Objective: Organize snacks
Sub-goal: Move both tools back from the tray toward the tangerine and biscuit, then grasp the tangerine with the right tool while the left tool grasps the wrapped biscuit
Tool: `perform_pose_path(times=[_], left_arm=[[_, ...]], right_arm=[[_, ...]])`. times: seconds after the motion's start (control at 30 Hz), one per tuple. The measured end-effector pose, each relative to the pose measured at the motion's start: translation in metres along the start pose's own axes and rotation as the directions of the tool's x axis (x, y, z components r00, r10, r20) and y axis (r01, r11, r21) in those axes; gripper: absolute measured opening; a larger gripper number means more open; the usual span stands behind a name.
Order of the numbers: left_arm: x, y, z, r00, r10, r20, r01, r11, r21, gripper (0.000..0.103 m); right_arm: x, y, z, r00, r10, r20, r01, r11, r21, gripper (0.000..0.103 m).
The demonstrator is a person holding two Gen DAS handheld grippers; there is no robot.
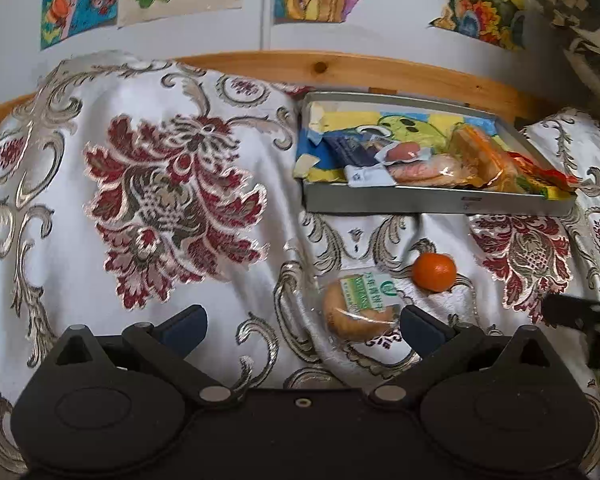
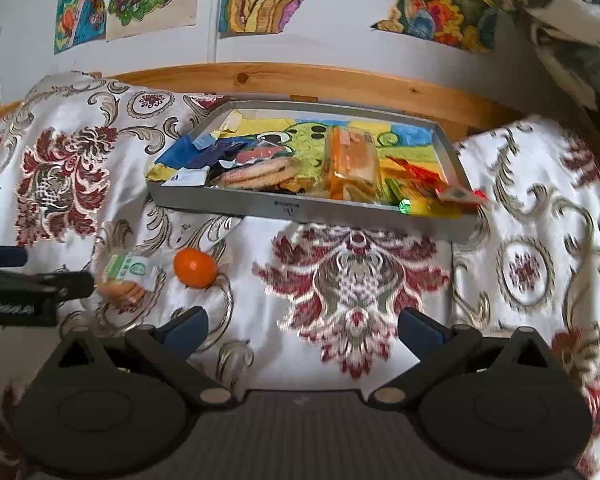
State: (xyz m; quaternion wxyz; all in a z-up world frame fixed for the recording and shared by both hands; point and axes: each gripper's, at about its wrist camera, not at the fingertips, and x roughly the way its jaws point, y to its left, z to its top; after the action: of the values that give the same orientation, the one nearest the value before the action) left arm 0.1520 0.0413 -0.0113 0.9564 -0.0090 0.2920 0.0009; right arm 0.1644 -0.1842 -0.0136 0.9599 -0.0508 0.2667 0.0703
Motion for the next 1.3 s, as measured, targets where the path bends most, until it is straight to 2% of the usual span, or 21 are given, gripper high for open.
perform_pose_path(times=[0.1,0.47,0.57,0.77,0.87,1.03,1.1,1.2,1.3], left_arm=[[0.003,0.004,-0.002,1.0,0.014,-0.017,-0.014,1.0,-0.013,0.102],[0.01,0.012,-0.006,0.998,0.054,-0.017,-0.054,0.998,-0.026,0.102],[0.009,0.011,-0.007,0.999,0.039,0.008,-0.039,0.999,-0.016,0.102],[0.013,0.003,-0.003,0.998,-0.039,0.055,0.038,0.999,0.019,0.102],[0.024,0.0,0.004,0.997,-0.063,0.053,0.061,0.998,0.023,0.102],[0.037,0.002,0.017,0.996,-0.057,0.067,0.058,0.998,0.0,0.102],[0.042,0.004,0.02,0.997,-0.041,0.065,0.041,0.999,-0.007,0.102],[0.047,0.009,0.021,0.998,-0.036,0.06,0.038,0.999,-0.025,0.102],[0.05,0.011,0.021,0.997,-0.043,0.059,0.045,0.999,-0.03,0.102]], right_arm=[[0.015,0.002,0.005,1.0,0.01,0.008,-0.01,0.999,-0.048,0.103],[0.045,0.007,0.013,0.987,0.16,0.013,-0.155,0.969,-0.192,0.103],[0.048,0.012,0.011,0.984,0.175,0.035,-0.162,0.959,-0.232,0.102],[0.049,0.017,0.003,0.979,0.189,0.072,-0.164,0.95,-0.264,0.098],[0.055,0.021,0.006,0.973,0.222,0.061,-0.199,0.945,-0.261,0.095],[0.062,0.031,0.009,0.962,0.255,0.096,-0.219,0.934,-0.284,0.093],[0.065,0.038,0.007,0.963,0.245,0.116,-0.198,0.928,-0.317,0.093],[0.07,0.05,0.004,0.963,0.243,0.117,-0.182,0.905,-0.385,0.084],[0.076,0.055,0.003,0.96,0.26,0.101,-0.204,0.902,-0.38,0.076]])
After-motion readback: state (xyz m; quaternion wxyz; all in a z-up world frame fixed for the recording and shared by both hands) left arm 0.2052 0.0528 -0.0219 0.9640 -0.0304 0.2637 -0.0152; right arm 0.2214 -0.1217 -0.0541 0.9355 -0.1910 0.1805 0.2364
